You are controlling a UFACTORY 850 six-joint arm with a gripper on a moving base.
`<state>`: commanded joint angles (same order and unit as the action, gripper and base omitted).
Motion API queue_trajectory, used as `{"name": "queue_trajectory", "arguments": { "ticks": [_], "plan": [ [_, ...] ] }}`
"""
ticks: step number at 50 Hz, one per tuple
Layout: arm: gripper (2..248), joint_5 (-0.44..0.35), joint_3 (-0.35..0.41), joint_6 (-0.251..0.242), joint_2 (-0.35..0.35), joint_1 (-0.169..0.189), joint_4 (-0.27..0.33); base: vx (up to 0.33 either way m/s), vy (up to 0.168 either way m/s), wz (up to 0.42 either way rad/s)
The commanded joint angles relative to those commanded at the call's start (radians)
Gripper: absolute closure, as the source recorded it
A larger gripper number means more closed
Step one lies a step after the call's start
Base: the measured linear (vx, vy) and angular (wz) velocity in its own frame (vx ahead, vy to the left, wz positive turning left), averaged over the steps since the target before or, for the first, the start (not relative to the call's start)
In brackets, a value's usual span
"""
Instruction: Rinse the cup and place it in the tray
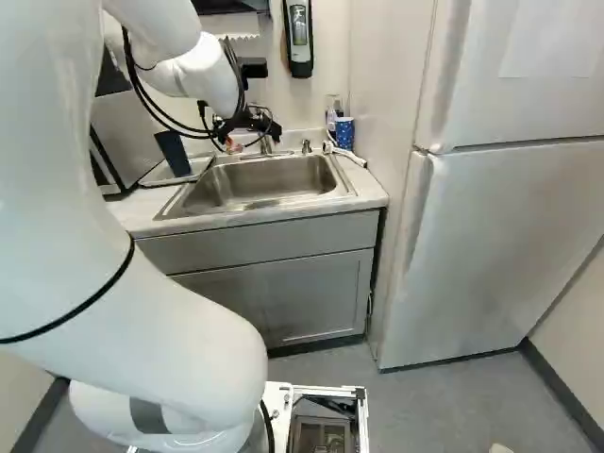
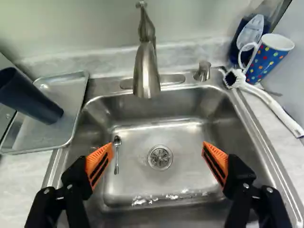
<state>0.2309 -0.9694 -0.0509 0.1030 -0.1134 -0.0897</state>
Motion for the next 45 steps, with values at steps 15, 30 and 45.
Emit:
{"name": "queue_trajectory", "arguments": {
  "ticks": [15, 30, 45],
  "plan": [
    [3, 0.134, 0.0, 0.0, 0.0, 0.0, 0.0, 0.0, 0.0, 0.0],
    [3, 0.134, 0.0, 0.0, 0.0, 0.0, 0.0, 0.0, 0.0, 0.0],
    [3, 0.134, 0.0, 0.0, 0.0, 0.0, 0.0, 0.0, 0.0, 0.0]
  ]
}}
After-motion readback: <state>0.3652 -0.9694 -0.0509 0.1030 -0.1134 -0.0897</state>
